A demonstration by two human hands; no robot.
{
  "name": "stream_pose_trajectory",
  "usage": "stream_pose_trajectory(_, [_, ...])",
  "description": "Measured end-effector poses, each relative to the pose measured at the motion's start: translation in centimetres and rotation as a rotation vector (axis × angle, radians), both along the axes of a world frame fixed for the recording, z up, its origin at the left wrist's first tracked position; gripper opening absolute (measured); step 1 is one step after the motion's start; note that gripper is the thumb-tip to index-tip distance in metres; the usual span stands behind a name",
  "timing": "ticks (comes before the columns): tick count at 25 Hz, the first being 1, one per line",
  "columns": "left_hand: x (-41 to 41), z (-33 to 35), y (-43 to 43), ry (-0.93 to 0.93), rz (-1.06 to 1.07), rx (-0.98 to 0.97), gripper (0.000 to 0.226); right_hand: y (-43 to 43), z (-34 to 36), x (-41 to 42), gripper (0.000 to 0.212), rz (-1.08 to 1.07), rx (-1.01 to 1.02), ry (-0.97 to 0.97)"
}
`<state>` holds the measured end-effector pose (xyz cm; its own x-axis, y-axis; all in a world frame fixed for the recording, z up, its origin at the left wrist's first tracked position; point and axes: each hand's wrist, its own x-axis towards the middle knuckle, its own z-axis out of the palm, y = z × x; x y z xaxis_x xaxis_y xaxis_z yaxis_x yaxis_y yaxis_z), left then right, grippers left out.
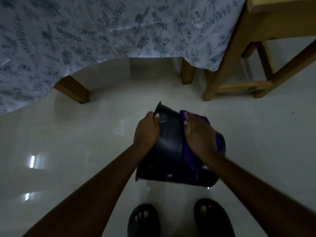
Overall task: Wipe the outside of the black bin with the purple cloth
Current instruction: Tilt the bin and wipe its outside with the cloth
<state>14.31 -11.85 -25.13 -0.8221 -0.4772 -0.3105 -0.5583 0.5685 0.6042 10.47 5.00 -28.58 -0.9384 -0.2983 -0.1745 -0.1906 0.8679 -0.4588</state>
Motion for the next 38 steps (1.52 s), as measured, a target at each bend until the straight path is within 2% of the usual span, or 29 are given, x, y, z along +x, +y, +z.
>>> stream_pose_trajectory(4, [-0.1,-0.8,-0.1,0.012,0.005,-0.04,0.036,1.2,1.2,11.2,0.056,0.221,0.047,0.106])
stream_pose_trajectory(7, [0.9,-0.7,-0.2,0.072,0.004,0.0,0.036,-0.1,0.2,5.0,0.054,0.254,-0.003,0.054])
stream_pose_trajectory(9, [2.2,-0.5,0.0,0.083,0.005,0.01,0.035,-0.9,-0.6,-1.7,0.052,0.154,-0.052,-0.165])
stream_pose_trajectory(11, [2.8,0.0,0.3,0.084,0.004,-0.004,0.036,-0.3,-1.2,-4.2,0.053,0.044,-0.048,-0.336])
stream_pose_trajectory(13, [2.5,-0.1,0.5,0.066,-0.012,-0.064,0.037,0.6,-0.4,-0.3,0.053,0.033,-0.005,-0.189])
stream_pose_trajectory(16, [1.3,-0.7,0.2,0.053,-0.022,-0.103,0.038,1.6,1.5,9.5,0.056,0.197,0.013,0.028])
stream_pose_trajectory(17, [1.2,-0.9,0.2,0.053,-0.028,-0.094,0.037,1.7,1.0,10.4,0.055,0.239,0.005,0.062])
stream_pose_trajectory(19, [1.5,-0.8,0.4,0.07,-0.045,-0.057,0.035,1.1,0.4,7.1,0.053,0.225,-0.016,0.07])
stream_pose_trajectory(20, [1.6,-0.7,0.4,0.074,-0.057,-0.044,0.034,0.5,-0.3,4.1,0.052,0.197,-0.039,0.024])
stream_pose_trajectory(22, [2.1,-0.5,0.4,0.071,-0.065,-0.049,0.035,-0.4,-1.0,-2.1,0.053,0.125,-0.106,-0.207])
stream_pose_trajectory(23, [2.6,-0.4,0.4,0.069,-0.067,-0.07,0.036,-0.2,-1.5,-3.8,0.054,0.063,-0.11,-0.333])
stream_pose_trajectory(24, [3.0,-0.4,0.4,0.062,-0.062,-0.091,0.037,-0.1,-1.4,-3.9,0.053,0.035,-0.09,-0.374])
stream_pose_trajectory(25, [3.1,-0.5,0.5,0.047,-0.056,-0.102,0.038,0.1,-1.2,-2.4,0.053,0.032,-0.05,-0.311])
stream_pose_trajectory(27, [1.7,-1.0,0.4,0.008,-0.043,-0.118,0.038,0.3,0.0,3.9,0.055,0.086,0.012,-0.045])
stream_pose_trajectory(29, [-0.6,-0.8,0.2,-0.02,-0.065,-0.063,0.035,1.1,1.0,8.9,0.058,0.192,0.032,0.081])
stream_pose_trajectory(32, [-0.5,0.3,-0.1,0.016,-0.119,0.195,0.028,1.6,0.2,4.6,0.057,0.194,-0.002,0.094])
stream_pose_trajectory(33, [0.8,0.3,-0.1,0.061,-0.143,0.216,0.027,1.3,-0.1,1.8,0.056,0.171,-0.019,0.07])
stream_pose_trajectory(36, [4.0,0.4,0.4,0.148,-0.123,0.101,0.029,1.0,-0.5,-4.0,0.052,0.062,-0.107,-0.034])
stream_pose_trajectory(38, [2.9,0.4,0.3,0.129,-0.079,0.056,0.031,1.0,-0.7,-1.3,0.052,0.019,-0.047,0.034])
